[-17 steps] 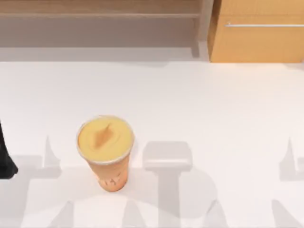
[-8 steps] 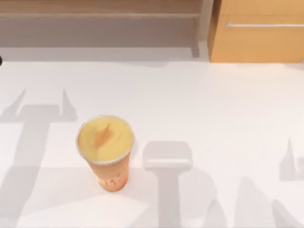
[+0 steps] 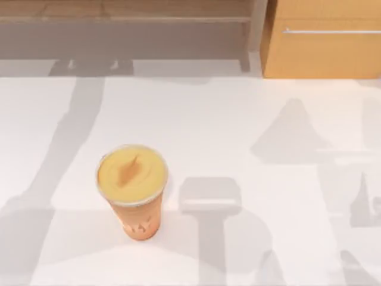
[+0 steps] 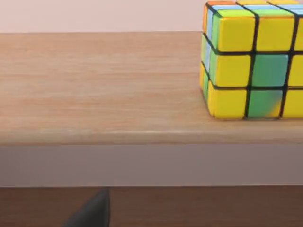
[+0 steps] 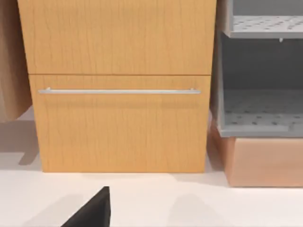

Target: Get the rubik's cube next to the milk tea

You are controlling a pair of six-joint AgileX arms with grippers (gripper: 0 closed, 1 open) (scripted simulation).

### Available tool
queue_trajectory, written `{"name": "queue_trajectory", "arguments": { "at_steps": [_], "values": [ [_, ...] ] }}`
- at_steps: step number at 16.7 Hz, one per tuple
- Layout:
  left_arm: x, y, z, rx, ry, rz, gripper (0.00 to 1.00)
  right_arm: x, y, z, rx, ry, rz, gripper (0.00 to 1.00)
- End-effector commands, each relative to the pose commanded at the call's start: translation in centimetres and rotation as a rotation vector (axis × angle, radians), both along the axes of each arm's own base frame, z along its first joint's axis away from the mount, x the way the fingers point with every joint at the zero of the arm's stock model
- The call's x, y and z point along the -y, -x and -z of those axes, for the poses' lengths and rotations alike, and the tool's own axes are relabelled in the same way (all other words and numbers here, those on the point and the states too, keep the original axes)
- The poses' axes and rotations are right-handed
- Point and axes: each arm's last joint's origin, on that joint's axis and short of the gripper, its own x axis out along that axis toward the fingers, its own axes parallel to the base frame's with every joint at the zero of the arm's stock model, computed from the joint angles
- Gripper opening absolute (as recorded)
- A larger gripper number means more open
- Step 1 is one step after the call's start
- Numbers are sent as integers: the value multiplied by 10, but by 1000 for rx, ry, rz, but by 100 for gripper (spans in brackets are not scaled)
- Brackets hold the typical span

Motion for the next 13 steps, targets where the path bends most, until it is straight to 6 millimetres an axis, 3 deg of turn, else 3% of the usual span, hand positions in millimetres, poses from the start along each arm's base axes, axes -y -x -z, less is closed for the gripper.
{"name": "queue_trajectory", "arguments": {
  "at_steps": [2,5,13],
  "values": [
    [13,-27,-2,10,2,1,100,0,0,0,0,0,0,100],
    [26,-49,-4,31,9,2,100,0,0,0,0,0,0,100],
    [26,-52,-6,35,10,1,100,0,0,0,0,0,0,100]
  ]
}}
